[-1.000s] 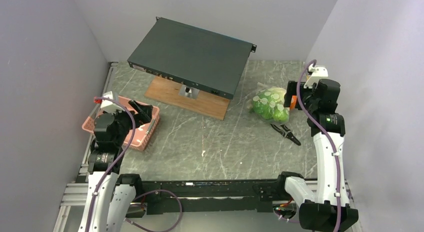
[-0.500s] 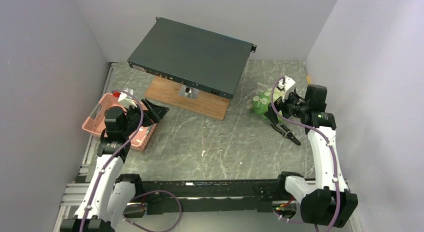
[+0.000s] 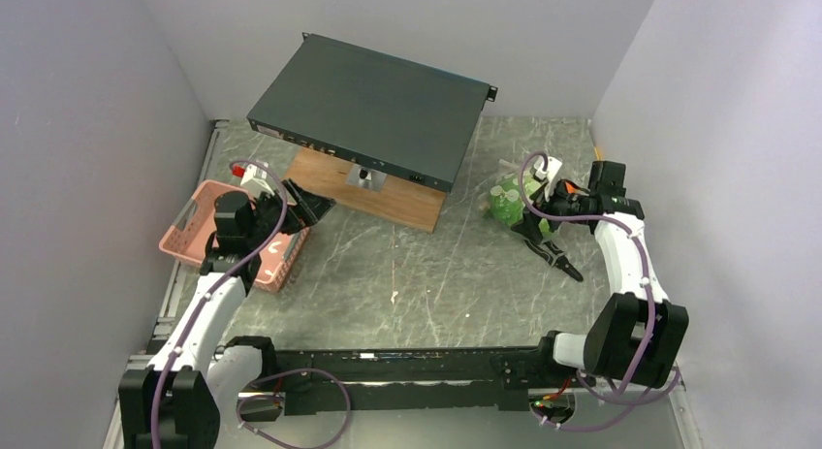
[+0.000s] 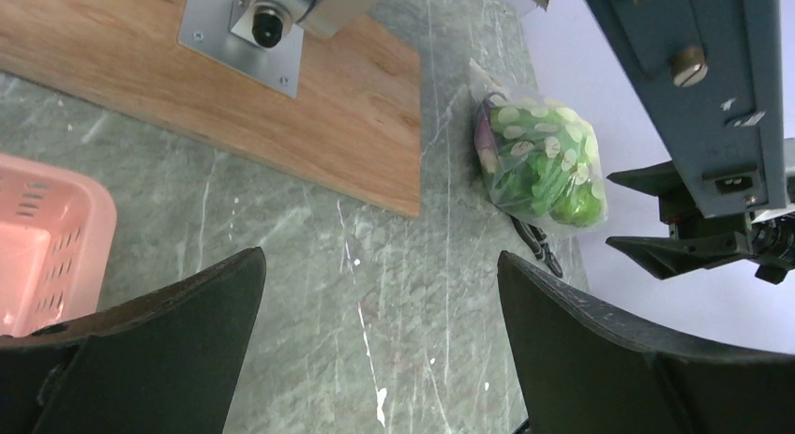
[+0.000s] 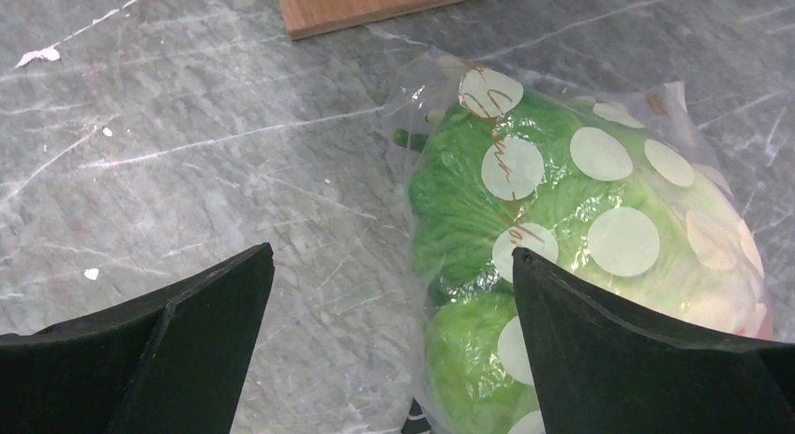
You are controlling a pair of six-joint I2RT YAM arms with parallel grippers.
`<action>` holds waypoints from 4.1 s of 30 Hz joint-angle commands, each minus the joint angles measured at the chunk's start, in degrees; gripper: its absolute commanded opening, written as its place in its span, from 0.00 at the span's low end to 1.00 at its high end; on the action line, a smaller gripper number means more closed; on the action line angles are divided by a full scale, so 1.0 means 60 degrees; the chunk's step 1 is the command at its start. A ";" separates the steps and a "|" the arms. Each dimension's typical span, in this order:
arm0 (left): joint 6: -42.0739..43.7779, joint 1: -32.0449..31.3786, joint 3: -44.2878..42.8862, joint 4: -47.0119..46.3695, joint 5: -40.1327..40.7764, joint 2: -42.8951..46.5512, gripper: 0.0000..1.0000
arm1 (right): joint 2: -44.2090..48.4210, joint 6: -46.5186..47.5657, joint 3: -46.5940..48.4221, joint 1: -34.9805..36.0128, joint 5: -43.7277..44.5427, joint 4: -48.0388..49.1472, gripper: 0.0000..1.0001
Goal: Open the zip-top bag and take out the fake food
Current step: Pick up the zipper food storage bag at the center of the board.
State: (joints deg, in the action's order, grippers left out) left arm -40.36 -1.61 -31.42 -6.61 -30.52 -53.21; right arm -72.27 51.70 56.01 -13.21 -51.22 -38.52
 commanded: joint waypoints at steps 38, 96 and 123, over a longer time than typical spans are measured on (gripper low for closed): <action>0.0473 -0.1412 -0.0784 -0.1401 0.0394 -0.0864 0.99 | -0.3259 -0.0833 0.2617 0.2379 0.4082 0.0946 0.87; -0.3879 -0.4141 0.1109 -0.2694 -0.0105 -0.2539 0.98 | 0.0243 0.3920 -0.0640 0.5916 -0.1291 -0.3018 0.07; -0.7752 -0.5914 0.0395 -0.2467 0.2524 -0.5210 0.84 | 0.0327 0.3483 0.0144 0.6504 -0.2015 -0.2698 0.00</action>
State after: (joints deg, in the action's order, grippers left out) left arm -82.96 -36.23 -28.86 -24.12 -21.28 -85.34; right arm -71.00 73.78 53.23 25.34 -57.17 -56.64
